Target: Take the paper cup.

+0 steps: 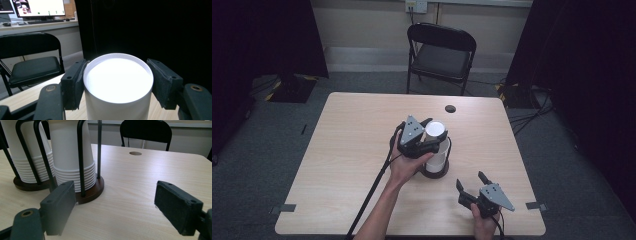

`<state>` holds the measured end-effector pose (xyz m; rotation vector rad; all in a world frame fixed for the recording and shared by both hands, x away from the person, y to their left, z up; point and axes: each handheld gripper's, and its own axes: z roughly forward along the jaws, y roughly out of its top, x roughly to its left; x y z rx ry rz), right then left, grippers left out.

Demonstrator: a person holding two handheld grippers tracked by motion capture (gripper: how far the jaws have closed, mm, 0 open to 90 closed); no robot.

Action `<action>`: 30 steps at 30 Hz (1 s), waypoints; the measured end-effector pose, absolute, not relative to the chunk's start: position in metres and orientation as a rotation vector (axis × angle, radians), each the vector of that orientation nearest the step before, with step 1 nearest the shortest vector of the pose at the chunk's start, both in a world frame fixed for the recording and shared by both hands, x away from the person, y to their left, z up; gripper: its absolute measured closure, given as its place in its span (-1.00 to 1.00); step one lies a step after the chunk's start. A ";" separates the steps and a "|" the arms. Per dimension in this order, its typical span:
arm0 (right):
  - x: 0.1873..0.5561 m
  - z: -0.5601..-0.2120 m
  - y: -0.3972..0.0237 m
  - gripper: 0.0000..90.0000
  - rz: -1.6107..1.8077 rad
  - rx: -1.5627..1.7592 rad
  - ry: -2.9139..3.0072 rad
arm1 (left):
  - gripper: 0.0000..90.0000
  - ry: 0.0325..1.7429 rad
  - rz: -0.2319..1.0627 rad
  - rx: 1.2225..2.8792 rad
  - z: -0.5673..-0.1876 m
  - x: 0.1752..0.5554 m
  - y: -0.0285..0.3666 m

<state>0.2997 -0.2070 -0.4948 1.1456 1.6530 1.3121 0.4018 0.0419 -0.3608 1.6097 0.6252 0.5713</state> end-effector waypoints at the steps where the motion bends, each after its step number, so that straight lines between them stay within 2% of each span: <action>1: 0.300 -0.495 -0.207 -0.63 1.312 1.145 1.652 | -0.23 0.624 0.578 1.608 -0.359 0.401 0.042; 17: 0.299 -0.495 -0.207 -0.63 1.312 1.145 1.651 | -0.23 0.616 0.543 1.592 -0.344 0.377 0.055; 30: 0.300 -0.495 -0.206 -0.63 1.296 1.146 1.652 | -0.23 0.597 0.522 1.593 -0.347 0.354 0.067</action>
